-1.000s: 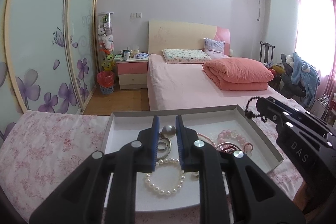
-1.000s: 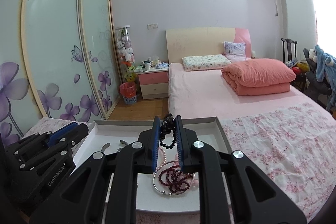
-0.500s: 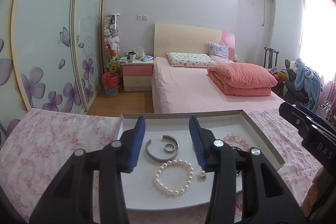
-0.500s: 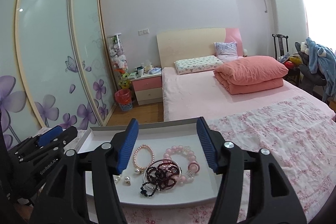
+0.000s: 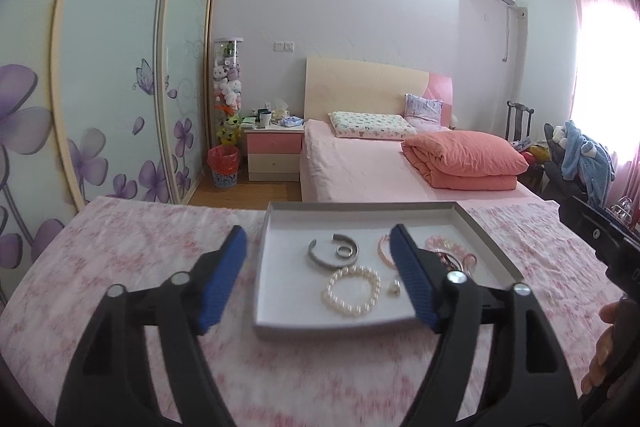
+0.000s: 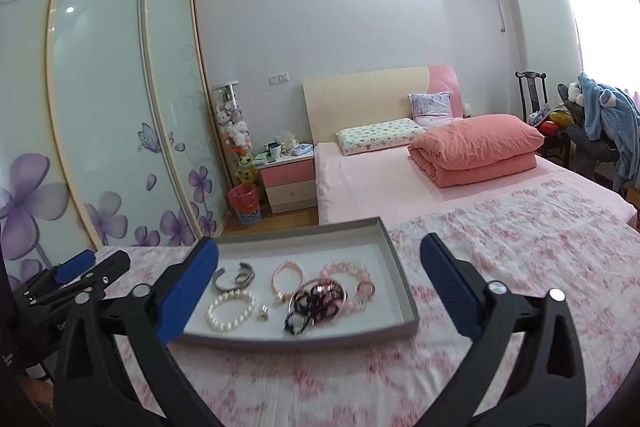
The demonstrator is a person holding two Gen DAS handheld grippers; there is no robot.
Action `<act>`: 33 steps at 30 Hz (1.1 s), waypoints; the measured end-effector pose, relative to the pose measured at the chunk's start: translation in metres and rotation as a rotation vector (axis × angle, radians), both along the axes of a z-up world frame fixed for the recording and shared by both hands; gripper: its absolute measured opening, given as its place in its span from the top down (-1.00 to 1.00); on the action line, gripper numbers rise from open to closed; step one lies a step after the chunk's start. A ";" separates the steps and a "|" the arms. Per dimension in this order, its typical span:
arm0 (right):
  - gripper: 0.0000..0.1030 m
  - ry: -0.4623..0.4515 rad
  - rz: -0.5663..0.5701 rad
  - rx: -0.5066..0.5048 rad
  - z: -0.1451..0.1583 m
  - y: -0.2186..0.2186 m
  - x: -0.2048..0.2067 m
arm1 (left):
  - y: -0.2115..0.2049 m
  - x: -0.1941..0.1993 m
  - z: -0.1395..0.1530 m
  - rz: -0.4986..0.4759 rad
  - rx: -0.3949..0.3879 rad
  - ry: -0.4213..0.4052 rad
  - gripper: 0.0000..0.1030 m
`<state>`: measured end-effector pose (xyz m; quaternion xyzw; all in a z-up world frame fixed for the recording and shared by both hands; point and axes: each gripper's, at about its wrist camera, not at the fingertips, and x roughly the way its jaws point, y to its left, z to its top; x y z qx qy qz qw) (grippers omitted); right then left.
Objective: Organize jewelry
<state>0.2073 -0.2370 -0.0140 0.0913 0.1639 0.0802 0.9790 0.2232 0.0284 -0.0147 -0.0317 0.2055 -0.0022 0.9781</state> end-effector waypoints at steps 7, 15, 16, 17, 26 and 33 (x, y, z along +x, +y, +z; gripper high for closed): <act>-0.97 -0.008 0.009 -0.005 -0.008 -0.006 -0.048 | 0.010 -0.058 -0.003 0.031 -0.026 0.013 -0.80; -0.97 -0.024 0.046 -0.048 -0.017 -0.006 -0.083 | 0.011 -0.104 -0.009 0.069 0.005 0.014 -0.88; -0.97 -0.024 0.055 -0.045 -0.019 -0.006 -0.084 | 0.010 -0.109 -0.010 0.066 0.000 0.011 -0.89; -0.97 -0.024 0.059 -0.045 -0.021 -0.007 -0.085 | 0.009 -0.112 -0.011 0.063 0.000 0.006 -0.89; -0.97 -0.041 0.070 -0.048 -0.027 -0.007 -0.096 | -0.006 -0.128 -0.012 0.038 0.023 -0.031 -0.89; -0.97 -0.054 0.062 -0.055 -0.023 -0.004 -0.101 | 0.000 -0.131 -0.012 0.056 0.012 -0.030 -0.92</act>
